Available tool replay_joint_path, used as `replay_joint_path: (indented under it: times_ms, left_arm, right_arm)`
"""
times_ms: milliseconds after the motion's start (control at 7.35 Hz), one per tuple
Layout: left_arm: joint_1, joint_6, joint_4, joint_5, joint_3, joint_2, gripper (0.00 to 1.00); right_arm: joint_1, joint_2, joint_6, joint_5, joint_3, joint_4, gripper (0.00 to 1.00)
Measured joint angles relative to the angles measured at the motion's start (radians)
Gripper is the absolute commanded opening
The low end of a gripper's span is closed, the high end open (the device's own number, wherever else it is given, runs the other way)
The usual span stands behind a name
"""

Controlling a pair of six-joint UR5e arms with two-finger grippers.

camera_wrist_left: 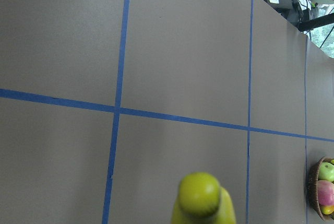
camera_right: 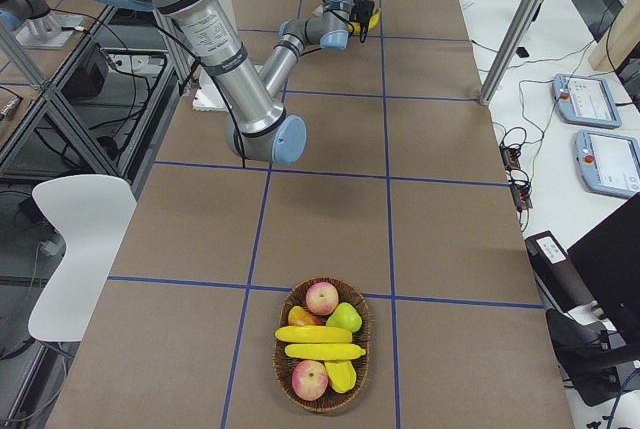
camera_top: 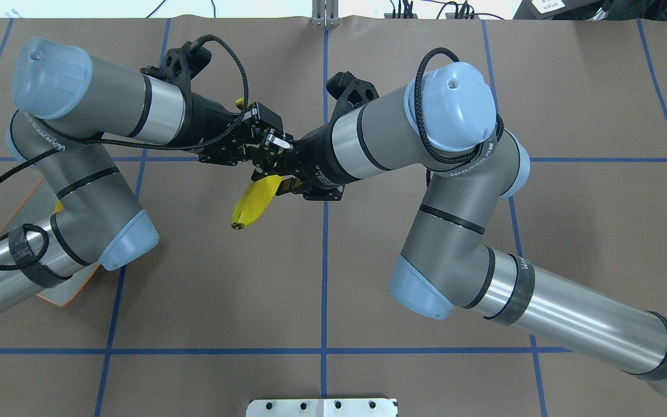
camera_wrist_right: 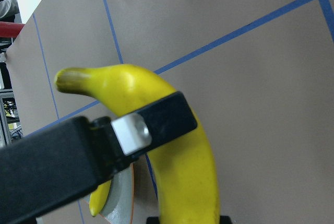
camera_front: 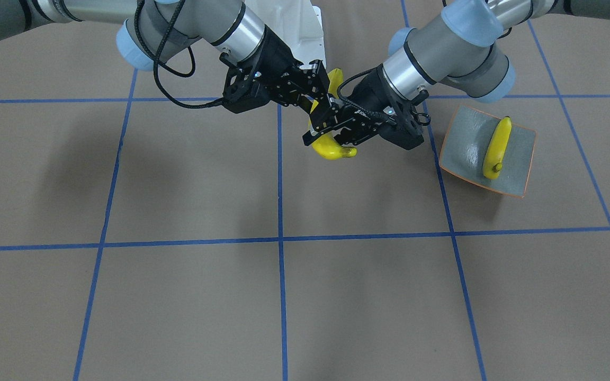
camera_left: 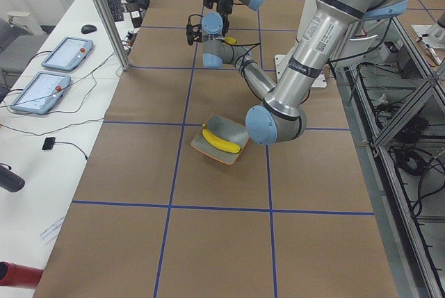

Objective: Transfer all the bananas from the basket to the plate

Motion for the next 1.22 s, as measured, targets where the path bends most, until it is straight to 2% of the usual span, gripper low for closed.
replay_joint_path:
  times_ms: [136,272,680,953,1225]
  left_arm:
    - [0.001,-0.005,0.000,0.000,-0.003,0.000,0.00]
    - [0.001,-0.007,0.000,-0.002,-0.005,0.000,0.00]
    - [0.002,-0.008,0.006,-0.006,-0.006,0.004,0.00]
    - [-0.001,0.001,0.014,-0.013,0.000,0.024,0.00]
    - [-0.047,0.104,0.057,-0.081,0.003,0.091,0.00]
  right_arm:
    - [-0.001,0.001,0.000,-0.003,0.000,0.000,0.00]
    - [-0.001,0.002,0.000,-0.005,0.001,0.000,0.97]
    - [-0.001,-0.025,-0.001,-0.024,0.034,0.003,1.00]
    - [0.002,-0.101,-0.001,-0.027,0.118,0.003,1.00]
    - [0.009,-0.188,-0.006,-0.051,0.179,0.002,1.00]
